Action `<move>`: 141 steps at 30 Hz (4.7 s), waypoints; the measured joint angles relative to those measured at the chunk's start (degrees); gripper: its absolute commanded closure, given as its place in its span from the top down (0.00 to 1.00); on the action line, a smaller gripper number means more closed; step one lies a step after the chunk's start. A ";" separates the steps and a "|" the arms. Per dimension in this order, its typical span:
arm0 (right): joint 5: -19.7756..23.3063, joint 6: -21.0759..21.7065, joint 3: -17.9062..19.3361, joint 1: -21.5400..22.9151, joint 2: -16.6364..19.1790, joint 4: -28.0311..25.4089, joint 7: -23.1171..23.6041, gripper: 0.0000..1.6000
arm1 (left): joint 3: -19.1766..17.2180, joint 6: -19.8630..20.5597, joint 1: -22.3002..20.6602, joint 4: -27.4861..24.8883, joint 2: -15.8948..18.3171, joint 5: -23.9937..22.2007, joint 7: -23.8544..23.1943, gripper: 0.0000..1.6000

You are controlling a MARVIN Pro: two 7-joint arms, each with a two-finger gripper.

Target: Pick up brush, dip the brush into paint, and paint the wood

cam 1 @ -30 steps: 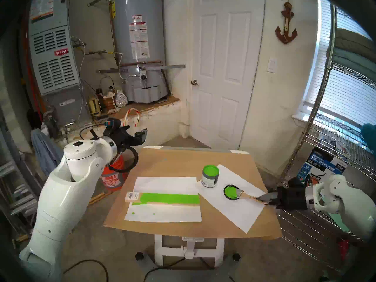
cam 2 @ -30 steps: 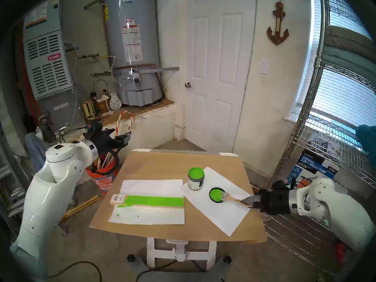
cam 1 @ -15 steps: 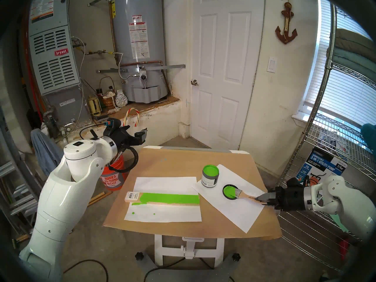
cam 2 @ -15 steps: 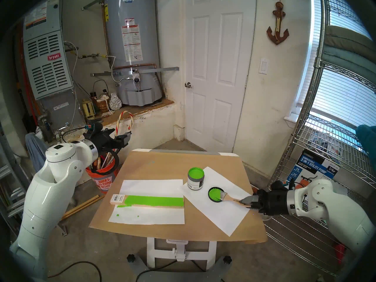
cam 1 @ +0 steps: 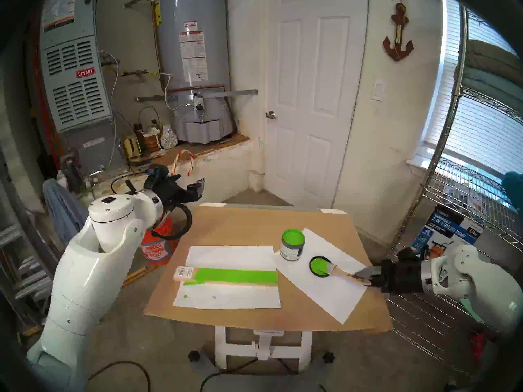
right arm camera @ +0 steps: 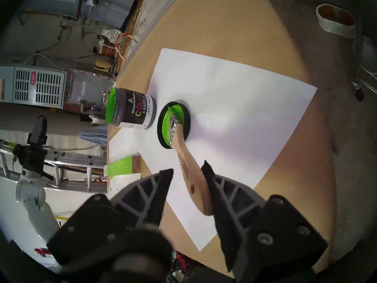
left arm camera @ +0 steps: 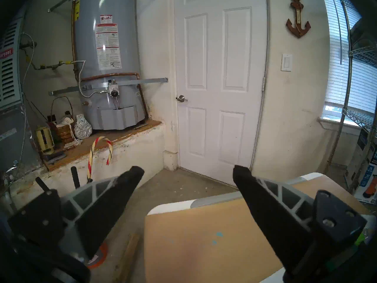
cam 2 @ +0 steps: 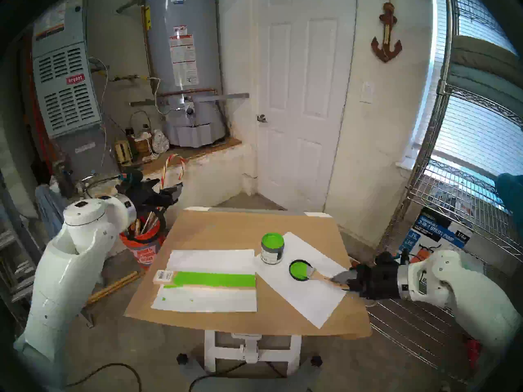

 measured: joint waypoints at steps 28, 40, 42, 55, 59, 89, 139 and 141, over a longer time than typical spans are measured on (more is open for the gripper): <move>-0.67 -0.18 2.42 -2.26 0.90 0.06 -0.05 1.00 | 0.00 0.00 0.00 0.00 0.00 0.00 0.00 1.00; -3.62 -0.76 6.60 -4.59 1.17 1.71 0.22 1.00 | 0.00 0.00 0.00 0.00 0.00 0.00 0.00 1.00; -5.27 -2.18 8.11 -4.85 0.80 1.95 0.43 1.00 | 0.00 0.00 0.00 0.00 0.00 0.00 0.00 1.00; -9.22 -14.57 7.41 0.11 -6.44 -6.29 2.05 1.00 | 0.04 0.00 -0.01 0.06 0.00 0.01 0.00 1.00; -9.80 -18.10 3.96 2.17 -8.90 -9.05 1.51 1.00 | 0.06 0.00 -0.01 0.07 0.00 0.02 0.00 1.00; -43.35 -36.26 -20.60 19.76 -19.63 -18.28 -13.55 0.95 | 0.11 -0.02 -0.02 0.16 0.00 0.02 -0.01 1.00; -72.42 -43.56 -30.98 30.64 -28.31 -11.35 -23.04 1.00 | 0.03 0.00 0.00 0.05 0.00 0.01 0.00 1.00; -72.39 -43.57 -30.97 30.66 -28.34 -11.35 -22.98 1.00 | 0.03 0.00 0.00 0.05 0.00 0.01 0.00 1.00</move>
